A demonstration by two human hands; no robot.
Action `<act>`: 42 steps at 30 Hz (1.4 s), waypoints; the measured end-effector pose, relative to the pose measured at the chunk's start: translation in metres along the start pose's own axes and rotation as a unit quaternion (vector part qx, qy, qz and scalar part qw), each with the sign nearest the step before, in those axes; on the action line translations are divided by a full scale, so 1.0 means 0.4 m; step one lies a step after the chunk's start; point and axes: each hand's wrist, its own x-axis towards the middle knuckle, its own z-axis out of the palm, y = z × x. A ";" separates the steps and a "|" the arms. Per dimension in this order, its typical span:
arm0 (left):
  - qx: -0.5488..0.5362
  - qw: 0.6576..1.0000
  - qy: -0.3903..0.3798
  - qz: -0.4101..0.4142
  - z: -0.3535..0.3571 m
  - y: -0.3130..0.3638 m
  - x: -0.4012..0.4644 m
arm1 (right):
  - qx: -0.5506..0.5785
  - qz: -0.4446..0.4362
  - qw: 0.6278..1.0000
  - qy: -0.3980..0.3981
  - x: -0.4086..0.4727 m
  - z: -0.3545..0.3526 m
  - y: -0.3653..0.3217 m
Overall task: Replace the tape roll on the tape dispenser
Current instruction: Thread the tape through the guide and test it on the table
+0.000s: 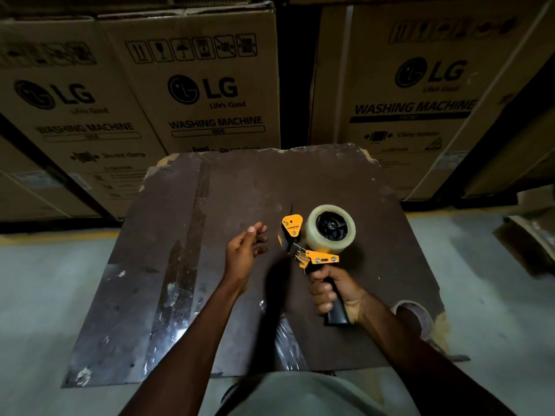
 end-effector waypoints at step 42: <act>0.342 0.935 -0.073 0.055 -0.105 -0.098 0.018 | -0.699 -0.120 0.530 0.465 0.130 -0.071 0.034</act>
